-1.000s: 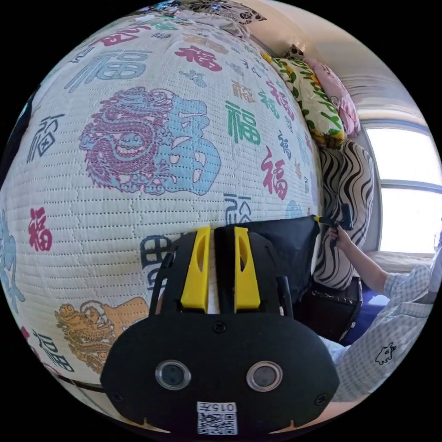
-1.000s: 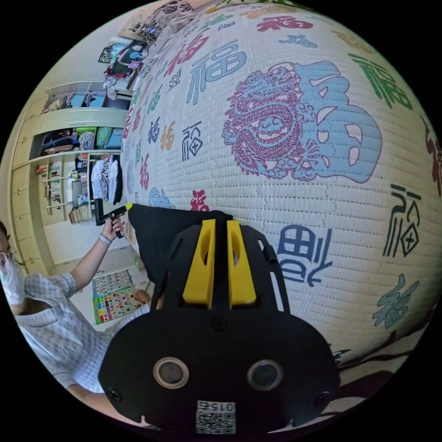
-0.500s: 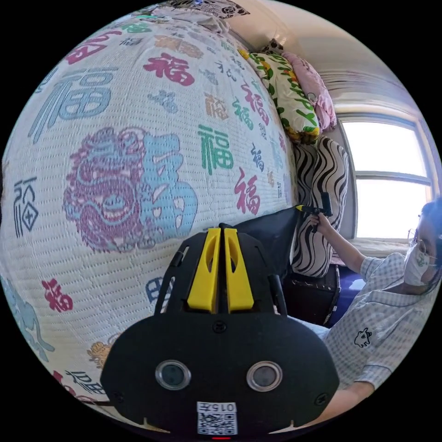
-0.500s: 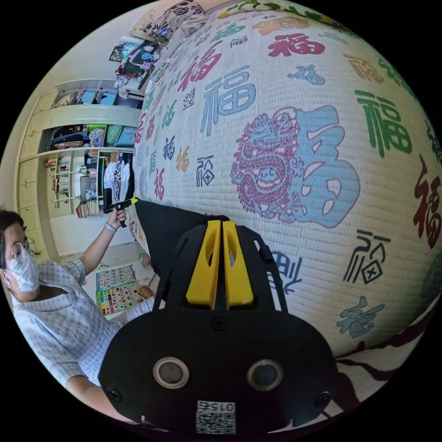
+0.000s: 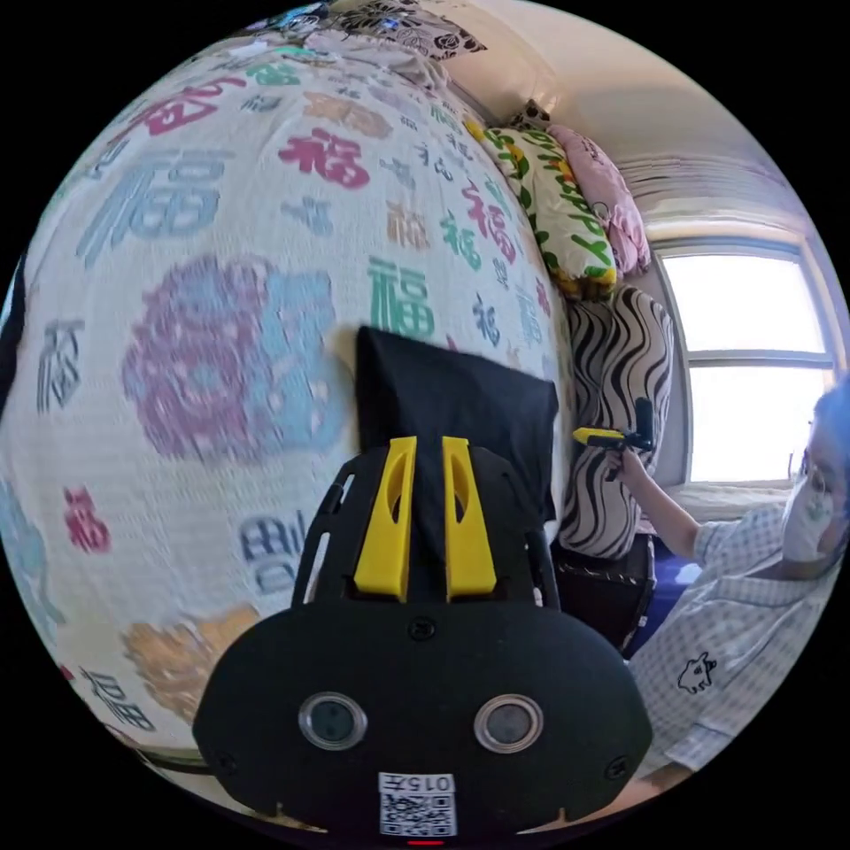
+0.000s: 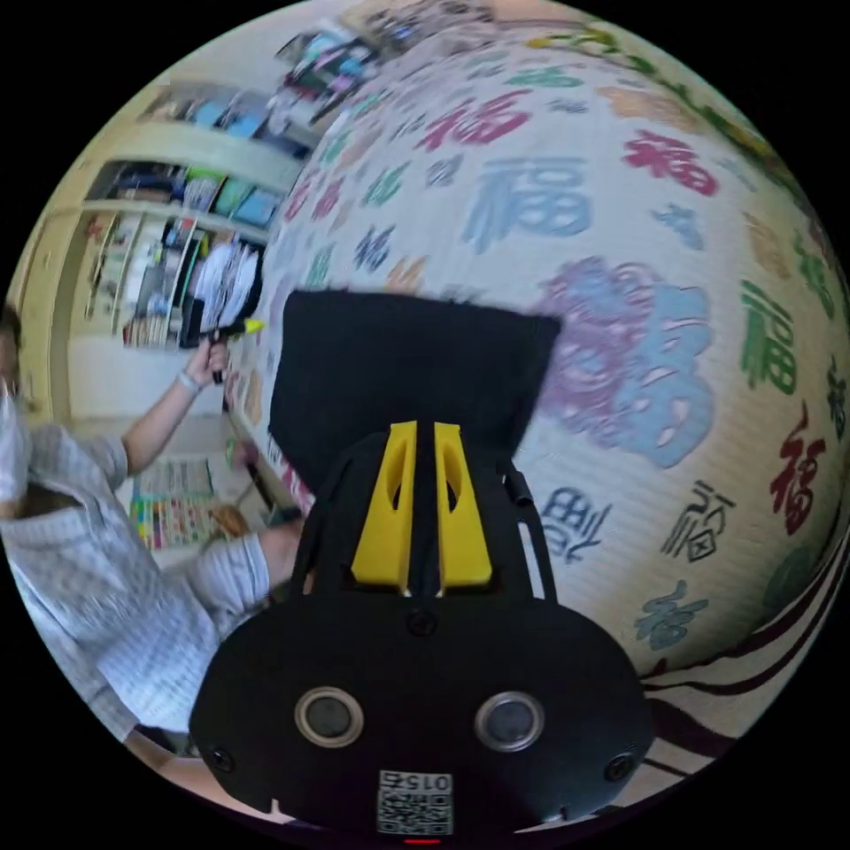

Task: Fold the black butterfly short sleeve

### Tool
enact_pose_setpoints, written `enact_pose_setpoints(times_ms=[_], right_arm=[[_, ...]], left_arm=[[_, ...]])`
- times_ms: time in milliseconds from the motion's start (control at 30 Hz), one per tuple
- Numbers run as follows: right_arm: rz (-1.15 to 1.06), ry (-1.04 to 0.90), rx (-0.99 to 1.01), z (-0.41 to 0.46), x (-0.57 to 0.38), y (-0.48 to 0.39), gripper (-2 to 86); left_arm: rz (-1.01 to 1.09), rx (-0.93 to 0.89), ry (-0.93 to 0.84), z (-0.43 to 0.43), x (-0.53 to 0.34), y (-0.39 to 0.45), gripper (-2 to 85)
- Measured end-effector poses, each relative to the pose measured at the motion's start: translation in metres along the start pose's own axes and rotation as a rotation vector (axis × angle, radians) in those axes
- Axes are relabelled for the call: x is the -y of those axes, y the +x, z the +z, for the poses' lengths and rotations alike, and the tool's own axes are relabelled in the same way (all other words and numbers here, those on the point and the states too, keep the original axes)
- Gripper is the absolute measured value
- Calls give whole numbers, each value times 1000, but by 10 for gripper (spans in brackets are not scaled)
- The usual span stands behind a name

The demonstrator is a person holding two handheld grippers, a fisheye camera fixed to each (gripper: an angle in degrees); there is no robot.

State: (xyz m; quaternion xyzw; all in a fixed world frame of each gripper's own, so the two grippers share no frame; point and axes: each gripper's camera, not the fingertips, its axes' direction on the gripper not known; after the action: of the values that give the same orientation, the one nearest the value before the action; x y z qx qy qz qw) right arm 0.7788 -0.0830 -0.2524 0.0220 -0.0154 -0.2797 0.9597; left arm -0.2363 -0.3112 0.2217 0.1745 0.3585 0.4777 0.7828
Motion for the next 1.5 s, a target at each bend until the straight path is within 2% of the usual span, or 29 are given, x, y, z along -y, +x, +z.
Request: enact_pose_setpoints(times_ms=[133,300,367,500,733,867,967,1133,1333,1400,1500], right_arm=[[-200,-169,-38,73,-8,-57,60],[-252,-285,-112,152,8,-86,58],[-234,-266,-153,163,15,-87,33],[-175,-244,-90,174,32,-88,5],[-223,-228,-122,192,55,-115,-4],[-246,-302,-184,231,75,-127,-4],[-207,-333,-210,258,91,-127,-3],[-122,-296,-124,262,122,-135,1],[-214,-197,-125,244,198,-181,8],[-306,-168,-134,248,246,-207,12],[-414,-165,-200,265,313,-242,20]], left_arm=[[-80,-53,-107,40,-61,5,80],[-194,-84,-63,76,-105,-2,78],[-201,-48,-47,82,-111,-4,54],[-173,-11,-35,83,-125,-5,3],[-92,30,8,80,-158,5,-7],[-107,42,-24,103,-176,-4,-7],[-102,123,-63,125,-186,-11,-4],[-141,-1,16,132,-205,-20,16],[-204,163,122,118,-242,-37,70],[-240,248,121,123,-254,-49,84],[-230,281,144,137,-261,-60,88]])
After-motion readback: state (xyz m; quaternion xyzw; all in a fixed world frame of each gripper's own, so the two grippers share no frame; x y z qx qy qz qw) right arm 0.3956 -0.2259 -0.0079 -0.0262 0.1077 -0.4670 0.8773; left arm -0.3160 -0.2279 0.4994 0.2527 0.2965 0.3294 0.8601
